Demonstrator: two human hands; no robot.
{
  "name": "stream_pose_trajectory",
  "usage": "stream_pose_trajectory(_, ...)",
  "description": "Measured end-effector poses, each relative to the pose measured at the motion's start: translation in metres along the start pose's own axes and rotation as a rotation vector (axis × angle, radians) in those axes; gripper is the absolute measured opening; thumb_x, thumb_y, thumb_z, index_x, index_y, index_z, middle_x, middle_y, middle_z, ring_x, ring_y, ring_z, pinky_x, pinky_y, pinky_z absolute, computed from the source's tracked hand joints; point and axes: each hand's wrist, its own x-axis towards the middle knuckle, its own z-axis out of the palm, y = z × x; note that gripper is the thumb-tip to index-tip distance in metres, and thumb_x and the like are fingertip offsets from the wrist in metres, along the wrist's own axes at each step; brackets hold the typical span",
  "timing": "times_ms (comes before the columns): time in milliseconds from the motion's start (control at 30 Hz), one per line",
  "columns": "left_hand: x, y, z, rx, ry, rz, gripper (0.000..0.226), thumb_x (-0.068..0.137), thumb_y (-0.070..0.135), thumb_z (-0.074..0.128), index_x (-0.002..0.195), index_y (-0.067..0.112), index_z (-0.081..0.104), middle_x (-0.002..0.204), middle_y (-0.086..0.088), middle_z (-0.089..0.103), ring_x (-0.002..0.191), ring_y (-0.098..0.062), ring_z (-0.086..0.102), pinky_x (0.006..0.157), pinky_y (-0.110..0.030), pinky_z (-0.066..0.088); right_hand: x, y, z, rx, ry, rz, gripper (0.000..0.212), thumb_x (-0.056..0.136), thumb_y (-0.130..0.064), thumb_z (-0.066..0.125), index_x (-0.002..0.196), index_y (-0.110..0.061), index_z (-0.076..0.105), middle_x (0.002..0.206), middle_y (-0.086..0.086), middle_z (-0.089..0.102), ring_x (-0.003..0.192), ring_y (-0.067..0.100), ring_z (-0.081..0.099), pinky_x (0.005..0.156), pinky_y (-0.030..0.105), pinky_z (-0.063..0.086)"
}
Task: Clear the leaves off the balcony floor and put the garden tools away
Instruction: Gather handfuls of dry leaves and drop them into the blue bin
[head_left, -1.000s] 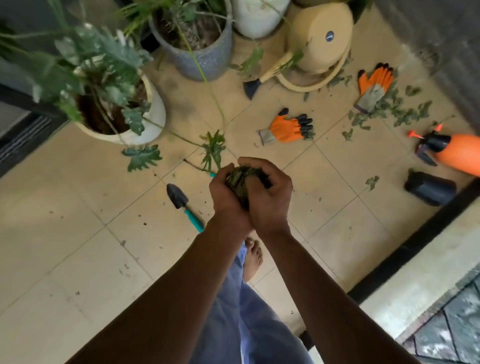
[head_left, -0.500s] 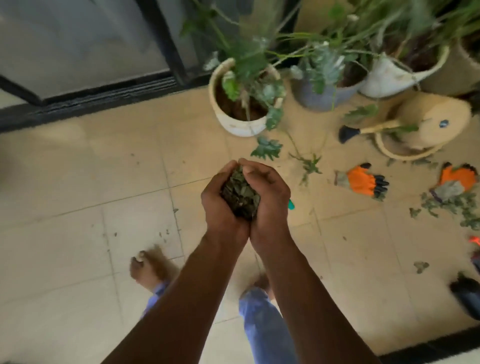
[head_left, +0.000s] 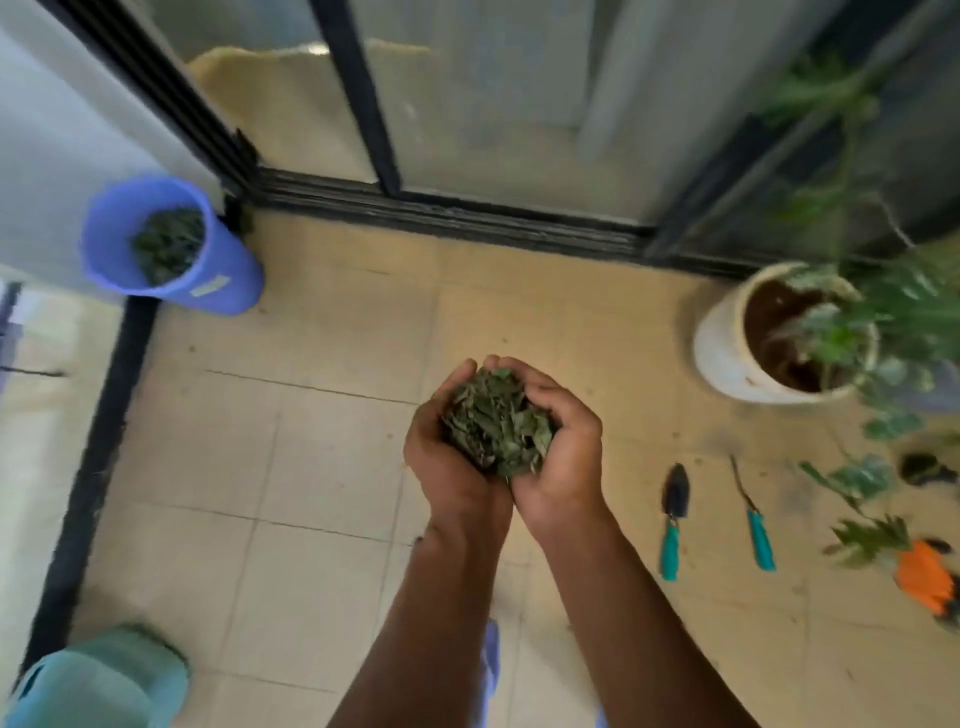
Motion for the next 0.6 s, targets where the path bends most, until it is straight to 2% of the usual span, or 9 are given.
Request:
stream_pose_trajectory(67,0.012,0.041,-0.01,-0.082,0.028,0.036,0.028,0.084,0.024,0.055,0.091,0.007,0.077,0.098,-0.016,0.072,0.089,-0.032,0.073,0.088,-0.043,0.056,0.011,0.031,0.036,-0.014,-0.03,0.054,0.032,0.081,-0.011,0.05,0.097,0.001,0.075,0.111,0.019,0.072,0.106,0.034,0.068,0.106,0.048,0.048)
stream_pose_trajectory(133,0.03,0.079,-0.024,-0.16,0.109,0.073,0.039,0.095,0.032,0.048,0.109,0.007,0.074,0.107,-0.02,0.073,0.097,-0.036,0.072,0.093,-0.047,0.056,0.027,0.062,0.067,-0.044,-0.043,0.119,0.031,0.088,-0.011,0.047,0.095,-0.001,0.076,0.109,0.018,0.072,0.104,0.033,0.068,0.106,0.048,0.047)
stream_pose_trajectory(200,0.052,0.115,-0.038,-0.221,0.18,0.106,0.049,0.1,0.04,0.044,0.126,0.006,0.069,0.114,-0.023,0.072,0.109,-0.041,0.069,0.101,-0.053,0.052,0.047,0.093,0.095,-0.069,-0.046,0.191,0.031,0.093,-0.013,0.046,0.101,-0.002,0.073,0.108,0.017,0.072,0.103,0.033,0.067,0.106,0.048,0.047)
stream_pose_trajectory(267,0.078,0.15,-0.049,-0.265,0.223,0.147,0.054,0.099,0.044,0.047,0.132,0.004,0.066,0.115,-0.024,0.071,0.111,-0.042,0.067,0.107,-0.056,0.048,0.072,0.125,0.124,-0.125,-0.054,0.262,0.03,0.094,-0.017,0.048,0.11,-0.003,0.07,0.109,0.016,0.07,0.108,0.035,0.064,0.112,0.051,0.043)
stream_pose_trajectory(333,0.104,0.182,-0.058,-0.326,0.245,0.187,0.057,0.097,0.047,0.051,0.133,0.004,0.064,0.116,-0.023,0.07,0.115,-0.042,0.067,0.108,-0.058,0.047,0.098,0.153,0.152,-0.189,-0.055,0.322,0.028,0.095,-0.018,0.049,0.109,-0.006,0.071,0.109,0.016,0.07,0.109,0.036,0.063,0.115,0.053,0.041)
stream_pose_trajectory(400,0.135,0.213,-0.067,-0.395,0.231,0.213,0.061,0.095,0.05,0.054,0.134,0.004,0.062,0.126,-0.024,0.067,0.124,-0.044,0.062,0.109,-0.06,0.046,0.123,0.176,0.184,-0.237,-0.084,0.373,0.028,0.096,-0.018,0.049,0.097,-0.007,0.074,0.104,0.017,0.071,0.102,0.035,0.066,0.111,0.051,0.045)
stream_pose_trajectory(467,0.165,0.244,-0.071,-0.462,0.203,0.23,0.067,0.093,0.052,0.054,0.139,0.003,0.058,0.136,-0.025,0.062,0.128,-0.044,0.059,0.109,-0.059,0.045,0.15,0.196,0.214,-0.303,-0.107,0.399,0.034,0.097,-0.018,0.045,0.087,-0.007,0.075,0.096,0.017,0.072,0.092,0.034,0.068,0.098,0.045,0.051)
stream_pose_trajectory(533,0.194,0.276,-0.071,-0.513,0.201,0.266,0.064,0.095,0.052,0.053,0.136,0.003,0.059,0.133,-0.026,0.064,0.128,-0.044,0.059,0.109,-0.058,0.045,0.175,0.217,0.245,-0.365,-0.127,0.43,0.035,0.097,-0.02,0.043,0.087,-0.005,0.074,0.095,0.019,0.071,0.091,0.034,0.067,0.095,0.043,0.051)
stream_pose_trajectory(600,0.222,0.307,-0.067,-0.569,0.204,0.289,0.054,0.096,0.051,0.053,0.124,0.006,0.06,0.125,-0.024,0.065,0.128,-0.044,0.059,0.11,-0.058,0.045,0.203,0.236,0.273,-0.416,-0.125,0.451,0.034,0.096,-0.021,0.042,0.088,-0.004,0.071,0.093,0.019,0.07,0.088,0.034,0.067,0.093,0.042,0.052)
